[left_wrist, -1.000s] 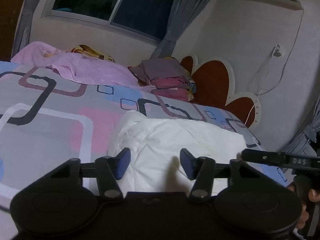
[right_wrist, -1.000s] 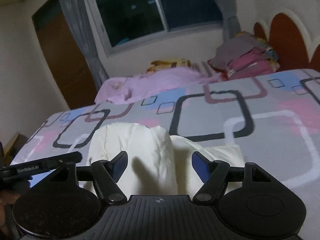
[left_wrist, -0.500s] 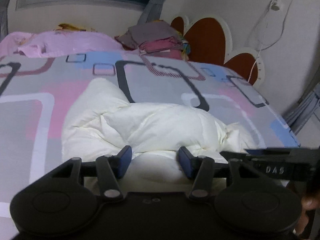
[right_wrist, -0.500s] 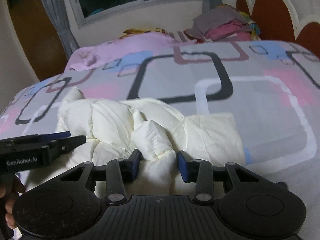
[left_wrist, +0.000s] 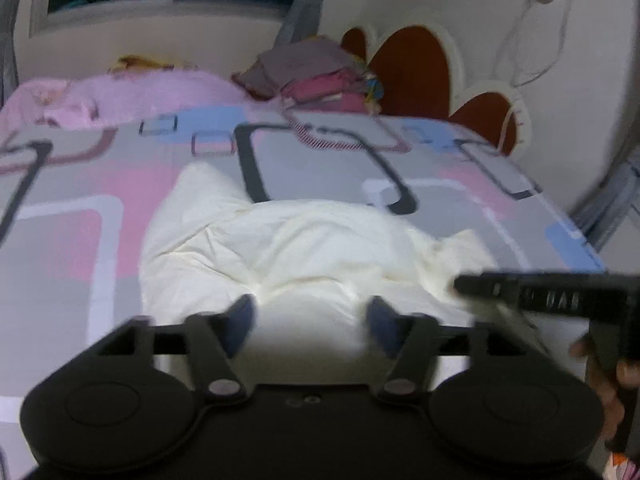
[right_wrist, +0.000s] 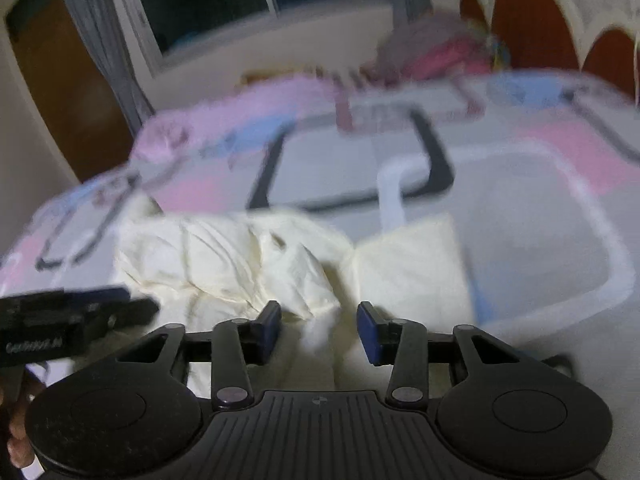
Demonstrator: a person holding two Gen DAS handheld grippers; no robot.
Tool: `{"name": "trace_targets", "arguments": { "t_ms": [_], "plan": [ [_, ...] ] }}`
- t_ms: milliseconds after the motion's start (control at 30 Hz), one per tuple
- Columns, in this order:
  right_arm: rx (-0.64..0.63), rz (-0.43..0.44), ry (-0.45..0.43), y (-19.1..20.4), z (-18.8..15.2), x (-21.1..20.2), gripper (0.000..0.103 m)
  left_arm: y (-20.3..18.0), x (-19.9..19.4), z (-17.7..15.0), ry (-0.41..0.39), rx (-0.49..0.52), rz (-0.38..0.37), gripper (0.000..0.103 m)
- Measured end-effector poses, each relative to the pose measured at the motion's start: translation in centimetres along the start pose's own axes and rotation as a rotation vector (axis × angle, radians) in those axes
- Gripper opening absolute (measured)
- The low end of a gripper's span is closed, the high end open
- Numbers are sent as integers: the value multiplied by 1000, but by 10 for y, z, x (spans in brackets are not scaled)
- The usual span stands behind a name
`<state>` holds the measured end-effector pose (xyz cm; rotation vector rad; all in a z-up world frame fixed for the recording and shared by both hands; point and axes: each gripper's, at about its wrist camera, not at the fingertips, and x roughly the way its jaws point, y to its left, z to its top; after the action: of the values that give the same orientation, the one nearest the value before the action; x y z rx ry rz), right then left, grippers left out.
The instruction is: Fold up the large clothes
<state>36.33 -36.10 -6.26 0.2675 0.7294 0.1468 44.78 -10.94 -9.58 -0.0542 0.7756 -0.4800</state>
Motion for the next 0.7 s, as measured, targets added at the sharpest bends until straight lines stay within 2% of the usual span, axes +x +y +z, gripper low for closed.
{"name": "trace_targets", "arguments": {
  "t_ms": [67,233,333,533,700],
  "plan": [
    [-18,25,-17,8,0,-20,42,-9,-23,-5,-28,20,22,86],
    [-85,39,26,33,-23,-35,42,-26,-47,-25,-8,20,45,80],
    [-113,7,78,37,-39,-25,42,-31,-40,-40,38,12,56,75],
    [-141,-18,127,32,-63,-1,42,-32,-22,-64,47,39,103,77],
    [-158,-25,150,31,-59,-1,43,-32,-21,-65,60,53,111,78]
  ]
}}
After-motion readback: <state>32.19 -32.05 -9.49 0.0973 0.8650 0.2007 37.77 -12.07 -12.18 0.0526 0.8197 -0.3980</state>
